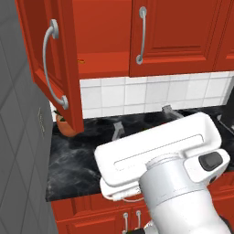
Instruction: Open the cabinet. Pick the orange and pear from the cabinet and place them into the bowl. Then close the cabinet.
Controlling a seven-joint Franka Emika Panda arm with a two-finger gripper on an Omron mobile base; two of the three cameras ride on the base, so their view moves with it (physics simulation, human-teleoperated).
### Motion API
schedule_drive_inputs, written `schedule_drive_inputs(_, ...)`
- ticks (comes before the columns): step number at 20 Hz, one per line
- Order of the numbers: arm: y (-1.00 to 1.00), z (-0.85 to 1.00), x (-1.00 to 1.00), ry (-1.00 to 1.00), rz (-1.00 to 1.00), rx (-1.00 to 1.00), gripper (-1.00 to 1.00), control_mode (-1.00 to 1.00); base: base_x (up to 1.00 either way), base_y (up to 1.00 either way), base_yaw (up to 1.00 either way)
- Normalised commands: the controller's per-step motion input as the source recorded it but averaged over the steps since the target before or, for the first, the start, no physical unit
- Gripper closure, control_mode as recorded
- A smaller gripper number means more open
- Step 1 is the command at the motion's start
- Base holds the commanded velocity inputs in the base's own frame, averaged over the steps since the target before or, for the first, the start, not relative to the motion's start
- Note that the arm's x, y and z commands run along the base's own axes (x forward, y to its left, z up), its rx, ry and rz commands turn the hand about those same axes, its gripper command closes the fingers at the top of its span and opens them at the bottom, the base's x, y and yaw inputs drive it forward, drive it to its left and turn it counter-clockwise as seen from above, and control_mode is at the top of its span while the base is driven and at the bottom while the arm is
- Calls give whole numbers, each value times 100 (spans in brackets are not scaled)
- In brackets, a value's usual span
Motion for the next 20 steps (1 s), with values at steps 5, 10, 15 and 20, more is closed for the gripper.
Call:
schedule_drive_inputs(5, 13, -21, 53, -6, -7, 1, -100, -100, 0, 0, 0)
schedule_drive_inputs(10, 23, -12, 36, -11, -9, 5, -100, -100, 0, 0, 0)
schedule_drive_inputs(15, 30, -11, 38, -11, -12, 10, -100, -100, 0, 0, 0)
schedule_drive_inputs(20, 23, -4, 50, -4, -10, 10, -100, -100, 0, 0, 0)
